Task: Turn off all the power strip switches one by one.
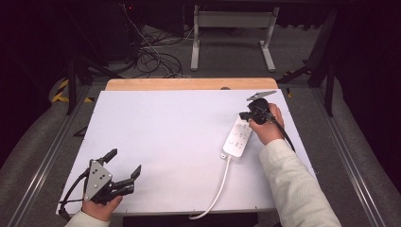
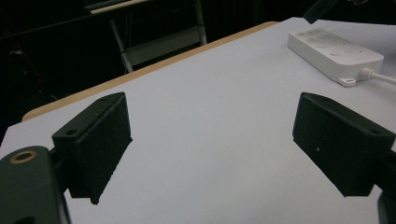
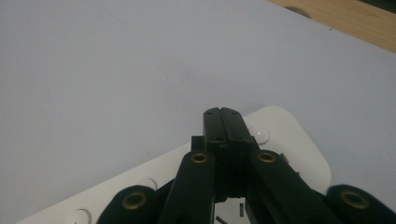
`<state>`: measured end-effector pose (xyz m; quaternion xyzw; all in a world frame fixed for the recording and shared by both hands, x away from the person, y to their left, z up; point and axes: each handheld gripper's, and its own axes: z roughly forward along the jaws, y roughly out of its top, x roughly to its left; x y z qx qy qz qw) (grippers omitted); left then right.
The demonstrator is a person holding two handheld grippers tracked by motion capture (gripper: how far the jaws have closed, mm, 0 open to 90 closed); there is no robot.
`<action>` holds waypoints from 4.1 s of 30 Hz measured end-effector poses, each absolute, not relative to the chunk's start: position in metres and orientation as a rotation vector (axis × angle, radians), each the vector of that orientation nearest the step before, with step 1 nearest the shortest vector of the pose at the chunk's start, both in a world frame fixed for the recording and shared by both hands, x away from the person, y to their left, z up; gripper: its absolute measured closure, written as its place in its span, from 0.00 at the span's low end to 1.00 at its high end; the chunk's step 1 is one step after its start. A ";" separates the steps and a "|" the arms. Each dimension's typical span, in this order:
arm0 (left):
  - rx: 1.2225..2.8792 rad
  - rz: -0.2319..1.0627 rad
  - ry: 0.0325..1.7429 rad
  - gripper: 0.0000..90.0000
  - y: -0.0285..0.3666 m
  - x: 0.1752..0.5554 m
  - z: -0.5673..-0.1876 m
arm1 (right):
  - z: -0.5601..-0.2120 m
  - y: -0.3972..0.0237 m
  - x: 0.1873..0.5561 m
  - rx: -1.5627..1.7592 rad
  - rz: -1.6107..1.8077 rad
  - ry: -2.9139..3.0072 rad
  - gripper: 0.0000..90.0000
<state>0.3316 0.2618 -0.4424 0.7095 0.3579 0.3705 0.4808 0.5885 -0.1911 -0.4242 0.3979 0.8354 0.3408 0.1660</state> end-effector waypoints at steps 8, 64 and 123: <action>1.728 0.899 0.880 0.13 0.262 0.332 -0.443 | -0.420 -0.191 0.592 1.118 0.998 2.353 1.00; 1.727 0.906 0.880 0.13 0.262 0.332 -0.443 | -0.449 -0.199 0.620 1.226 0.928 2.348 1.00; 1.726 0.903 0.896 0.13 0.261 0.333 -0.443 | -0.374 -0.215 0.520 0.933 1.385 2.245 0.65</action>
